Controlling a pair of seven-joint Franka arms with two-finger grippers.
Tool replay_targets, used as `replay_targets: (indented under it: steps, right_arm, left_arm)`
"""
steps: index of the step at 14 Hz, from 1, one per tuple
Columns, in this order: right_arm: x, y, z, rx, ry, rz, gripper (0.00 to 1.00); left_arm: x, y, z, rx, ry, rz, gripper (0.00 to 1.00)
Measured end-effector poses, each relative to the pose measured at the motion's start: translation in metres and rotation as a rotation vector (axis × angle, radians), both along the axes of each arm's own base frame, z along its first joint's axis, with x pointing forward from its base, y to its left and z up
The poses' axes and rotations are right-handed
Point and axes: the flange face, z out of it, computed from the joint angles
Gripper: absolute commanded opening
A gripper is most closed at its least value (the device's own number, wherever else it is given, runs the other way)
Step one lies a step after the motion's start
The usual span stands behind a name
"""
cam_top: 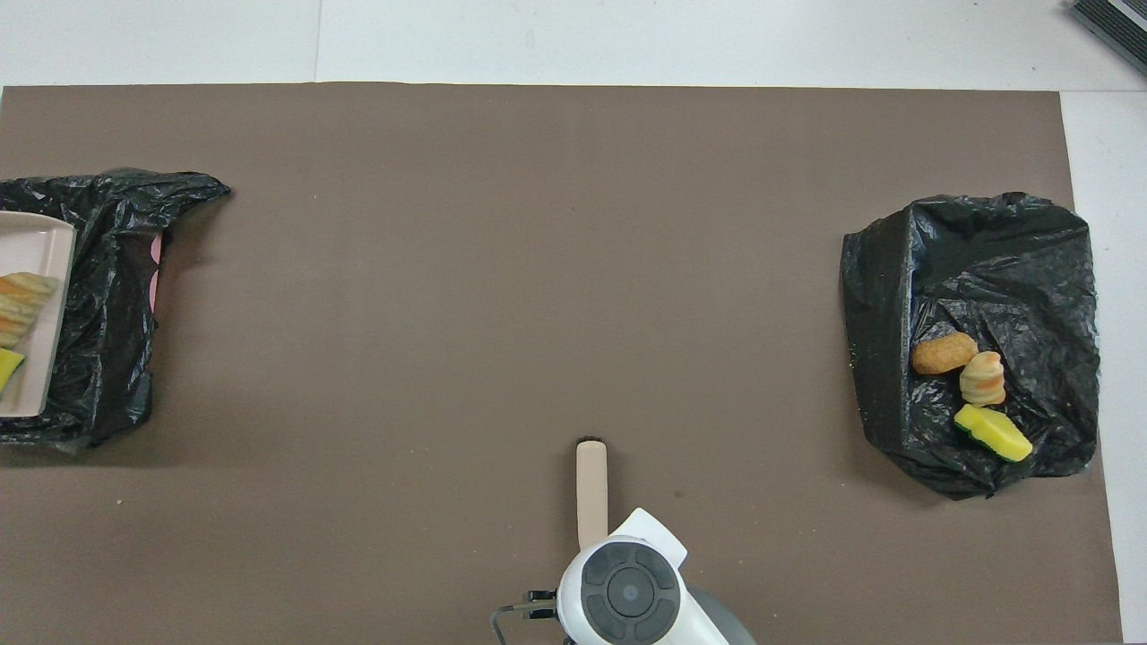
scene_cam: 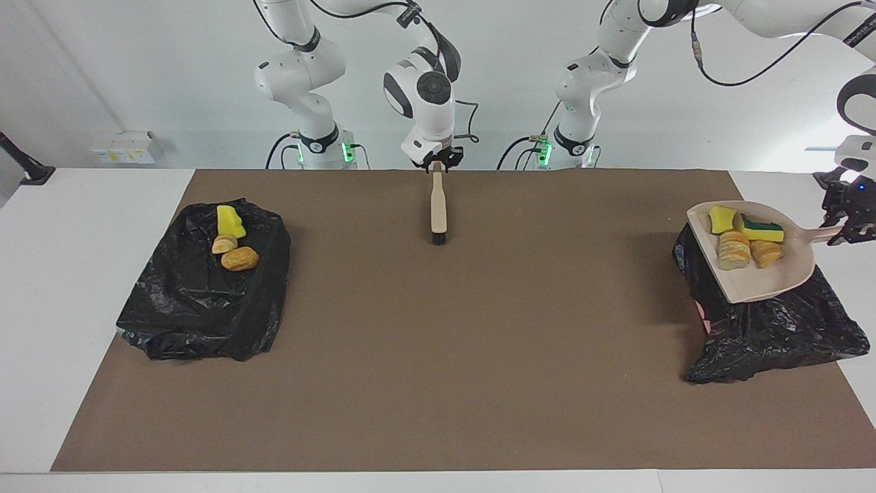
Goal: Sweep and dump trash in bin
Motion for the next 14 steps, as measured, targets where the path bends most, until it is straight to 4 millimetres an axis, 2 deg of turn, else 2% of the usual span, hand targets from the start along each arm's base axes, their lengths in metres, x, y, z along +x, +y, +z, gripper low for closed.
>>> replay_targets:
  steps: [2, 4, 5, 8, 11, 14]
  right_arm:
    - [0.015, -0.001, 0.029, 0.024, -0.015, -0.019, 1.00]
    - [0.036, -0.012, 0.057, 0.042, -0.031, -0.018, 1.00]
    - [0.048, -0.019, 0.069, 0.048, -0.050, 0.019, 1.00]
    - [0.083, -0.047, 0.097, 0.070, -0.110, 0.151, 1.00]
    - [0.131, -0.108, 0.126, 0.113, -0.126, 0.212, 1.00]
    - [0.168, -0.174, 0.138, 0.140, -0.159, 0.222, 1.00]
  left_arm:
    - [0.002, 0.001, 0.005, 0.084, 0.006, -0.015, 0.00]
    - [0.005, 0.000, 0.007, 0.181, -0.001, 0.006, 0.00]
    - [0.006, -0.006, 0.006, 0.235, -0.014, 0.028, 0.00]
    - [0.003, -0.041, -0.008, 0.354, -0.047, 0.024, 0.00]
    - [-0.005, -0.060, -0.005, 0.503, -0.038, -0.058, 0.00]
    - [-0.005, -0.067, 0.013, 0.650, -0.045, -0.109, 0.00]
